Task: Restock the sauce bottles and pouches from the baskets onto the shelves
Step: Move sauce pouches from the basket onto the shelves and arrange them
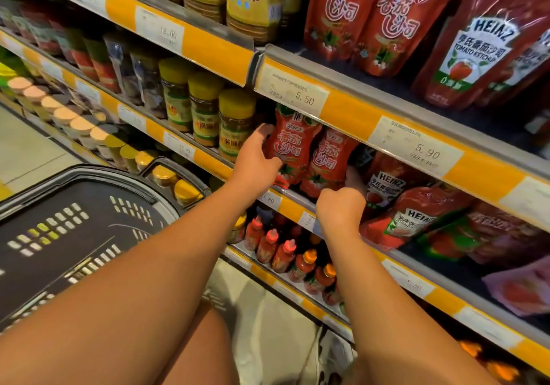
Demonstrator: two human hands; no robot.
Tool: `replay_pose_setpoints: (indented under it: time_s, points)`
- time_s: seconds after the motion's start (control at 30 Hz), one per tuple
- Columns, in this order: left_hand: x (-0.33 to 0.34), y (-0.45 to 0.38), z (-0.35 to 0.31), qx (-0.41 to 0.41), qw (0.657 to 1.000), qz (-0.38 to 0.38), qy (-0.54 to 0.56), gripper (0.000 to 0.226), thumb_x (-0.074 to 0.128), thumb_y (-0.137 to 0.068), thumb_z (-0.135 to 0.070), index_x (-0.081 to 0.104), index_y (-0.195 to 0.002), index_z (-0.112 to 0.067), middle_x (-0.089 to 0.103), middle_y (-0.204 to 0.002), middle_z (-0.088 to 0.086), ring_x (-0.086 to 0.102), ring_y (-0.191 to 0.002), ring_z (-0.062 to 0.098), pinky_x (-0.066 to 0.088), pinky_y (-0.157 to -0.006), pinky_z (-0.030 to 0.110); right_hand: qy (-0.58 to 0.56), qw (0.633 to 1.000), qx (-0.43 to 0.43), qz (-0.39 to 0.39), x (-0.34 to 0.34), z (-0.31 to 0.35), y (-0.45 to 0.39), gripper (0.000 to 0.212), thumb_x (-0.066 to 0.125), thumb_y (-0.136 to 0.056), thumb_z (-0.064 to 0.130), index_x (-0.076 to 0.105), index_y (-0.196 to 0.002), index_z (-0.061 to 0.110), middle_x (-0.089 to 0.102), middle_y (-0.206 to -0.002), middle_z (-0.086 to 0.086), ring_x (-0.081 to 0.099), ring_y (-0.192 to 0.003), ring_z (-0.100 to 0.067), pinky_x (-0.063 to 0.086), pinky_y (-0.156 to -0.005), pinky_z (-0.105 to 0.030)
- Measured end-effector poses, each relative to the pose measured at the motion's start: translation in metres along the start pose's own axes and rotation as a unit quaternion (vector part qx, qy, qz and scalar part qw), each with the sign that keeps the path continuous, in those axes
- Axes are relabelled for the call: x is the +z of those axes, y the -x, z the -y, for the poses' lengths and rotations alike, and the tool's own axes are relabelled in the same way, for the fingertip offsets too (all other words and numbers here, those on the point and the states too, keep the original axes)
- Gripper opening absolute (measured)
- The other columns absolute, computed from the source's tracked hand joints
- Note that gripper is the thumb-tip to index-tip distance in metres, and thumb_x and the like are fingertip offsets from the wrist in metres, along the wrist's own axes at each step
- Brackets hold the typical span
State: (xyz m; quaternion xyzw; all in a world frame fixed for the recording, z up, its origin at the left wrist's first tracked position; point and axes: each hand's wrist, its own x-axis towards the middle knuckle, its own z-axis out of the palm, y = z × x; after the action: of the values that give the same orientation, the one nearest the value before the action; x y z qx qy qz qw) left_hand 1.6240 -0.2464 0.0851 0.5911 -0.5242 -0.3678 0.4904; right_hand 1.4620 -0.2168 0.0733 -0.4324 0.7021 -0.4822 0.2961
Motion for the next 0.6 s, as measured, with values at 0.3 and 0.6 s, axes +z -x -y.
replay_pose_setpoints:
  time_s: [0.3, 0.6]
  points:
    - [-0.004, 0.017, -0.001, 0.028, 0.985, -0.025, -0.170, 0.057, 0.064, -0.100, -0.028, 0.039, -0.149, -0.015, 0.059, -0.129, 0.012, 0.059, -0.117, 0.033, 0.053, -0.093, 0.044, 0.066, 0.997, -0.037, 0.015, -0.008, 0.015, 0.007, 0.065, 0.054, -0.100, 0.002, 0.035, -0.159, 0.018, 0.056, -0.146, -0.009, 0.056, -0.127, -0.030, 0.042, -0.093, -0.028]
    - [-0.015, 0.032, -0.007, -0.047, 0.990, -0.061, -0.120, 0.029, 0.067, -0.093, -0.021, 0.044, -0.112, -0.019, 0.056, -0.097, 0.004, 0.053, -0.068, 0.014, 0.039, -0.051, 0.032, 0.147, 0.982, -0.117, 0.031, -0.047, 0.019, 0.034, 0.051, 0.062, -0.090, 0.016, 0.047, -0.138, 0.022, 0.055, -0.113, 0.005, 0.056, -0.088, -0.006, 0.047, -0.070, -0.029]
